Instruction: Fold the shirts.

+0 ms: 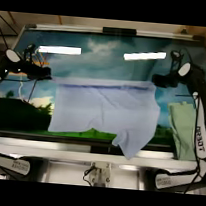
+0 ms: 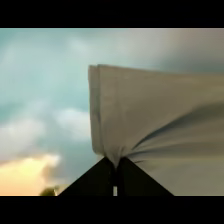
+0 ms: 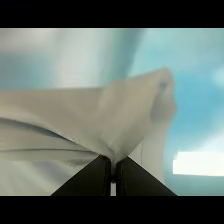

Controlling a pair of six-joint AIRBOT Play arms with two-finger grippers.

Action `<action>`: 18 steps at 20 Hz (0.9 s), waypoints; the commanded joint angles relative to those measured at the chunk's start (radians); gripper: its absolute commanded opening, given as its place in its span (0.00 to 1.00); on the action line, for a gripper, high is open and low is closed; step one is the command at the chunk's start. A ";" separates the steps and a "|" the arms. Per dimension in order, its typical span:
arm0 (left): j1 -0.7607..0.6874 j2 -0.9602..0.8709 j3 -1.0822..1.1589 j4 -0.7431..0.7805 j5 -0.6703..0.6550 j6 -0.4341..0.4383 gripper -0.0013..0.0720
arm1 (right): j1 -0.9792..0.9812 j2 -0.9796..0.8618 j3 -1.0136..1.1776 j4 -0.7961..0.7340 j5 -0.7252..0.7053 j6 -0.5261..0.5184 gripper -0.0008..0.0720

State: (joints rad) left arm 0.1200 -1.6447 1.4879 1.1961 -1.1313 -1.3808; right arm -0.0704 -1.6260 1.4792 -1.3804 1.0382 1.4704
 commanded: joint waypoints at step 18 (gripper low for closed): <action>0.071 0.064 -0.152 -0.096 -0.341 -0.014 0.68 | -0.022 0.126 -0.105 -0.134 0.329 0.081 0.64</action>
State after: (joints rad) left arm 0.1505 -1.6238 1.3224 1.1172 -1.3746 -1.3991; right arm -0.0822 -1.5635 1.3510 -1.4067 1.2888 1.5723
